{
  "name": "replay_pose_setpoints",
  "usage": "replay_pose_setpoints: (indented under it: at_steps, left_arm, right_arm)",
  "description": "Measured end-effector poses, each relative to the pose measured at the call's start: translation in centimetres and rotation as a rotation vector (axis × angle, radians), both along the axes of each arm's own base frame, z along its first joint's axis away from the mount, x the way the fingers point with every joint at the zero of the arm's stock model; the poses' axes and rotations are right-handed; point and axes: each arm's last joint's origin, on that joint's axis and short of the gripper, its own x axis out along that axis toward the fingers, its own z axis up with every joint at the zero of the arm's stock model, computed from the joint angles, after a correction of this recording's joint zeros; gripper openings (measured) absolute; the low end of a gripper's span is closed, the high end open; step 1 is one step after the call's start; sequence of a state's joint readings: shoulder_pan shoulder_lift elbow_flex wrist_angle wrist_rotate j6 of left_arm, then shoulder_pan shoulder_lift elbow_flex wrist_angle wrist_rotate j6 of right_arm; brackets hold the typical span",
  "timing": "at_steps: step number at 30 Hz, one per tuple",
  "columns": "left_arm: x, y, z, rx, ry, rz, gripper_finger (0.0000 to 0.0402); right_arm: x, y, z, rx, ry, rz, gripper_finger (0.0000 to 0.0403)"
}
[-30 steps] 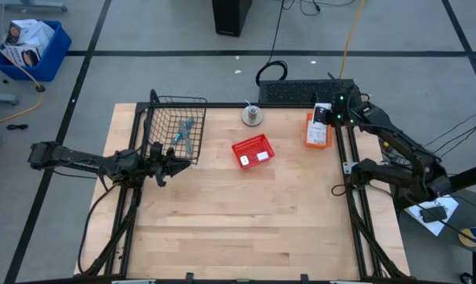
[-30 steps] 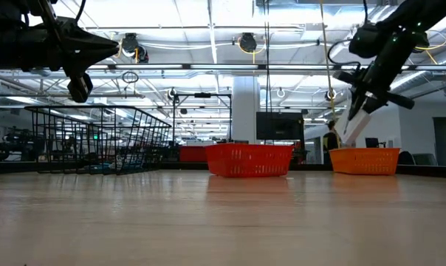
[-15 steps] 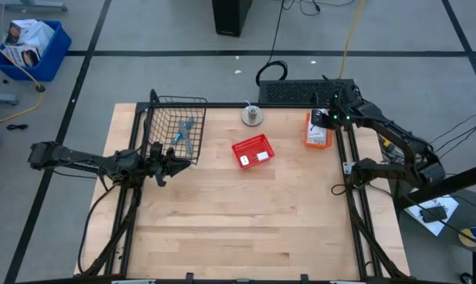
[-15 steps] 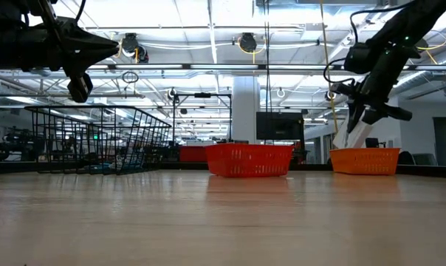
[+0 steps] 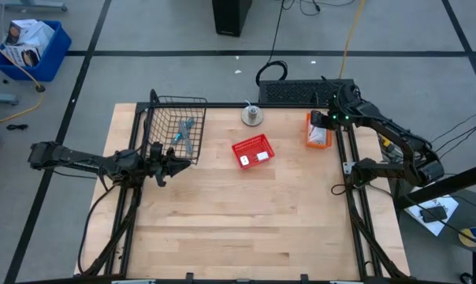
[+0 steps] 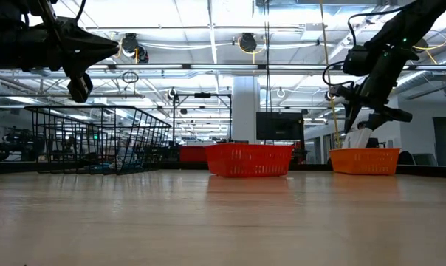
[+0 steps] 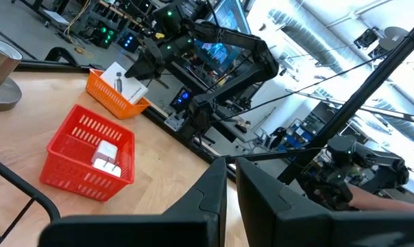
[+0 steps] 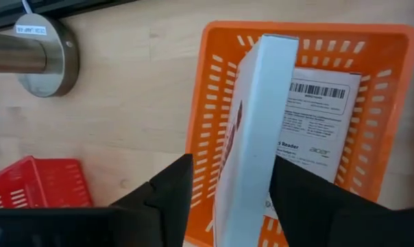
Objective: Pick and place items into bin
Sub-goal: Put the white card reader box into the orange bin, then return to Home Position
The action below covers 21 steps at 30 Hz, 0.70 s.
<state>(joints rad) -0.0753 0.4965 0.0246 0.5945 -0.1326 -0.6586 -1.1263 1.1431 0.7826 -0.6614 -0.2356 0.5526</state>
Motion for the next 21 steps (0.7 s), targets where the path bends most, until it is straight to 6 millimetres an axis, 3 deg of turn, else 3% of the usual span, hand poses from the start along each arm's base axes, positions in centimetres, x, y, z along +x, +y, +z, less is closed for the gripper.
replay_pose_setpoints:
  at_steps: [12,17,21]
  left_arm:
    - [0.0,0.0,0.0,0.0,0.0,0.0,0.0037]
    - [0.0,0.0,0.0,0.0,0.0,0.0,0.0037]
    - [0.0,0.0,0.0,0.0,0.0,0.0,0.0037]
  right_arm:
    - [-0.5,1.2,0.8,-0.014,0.016,0.06,0.0155]
    - [-1.9,2.9,0.7,0.075,0.162,0.041,0.0145]
    - [-2.4,4.3,1.4,0.105,0.129,0.067,0.0144]
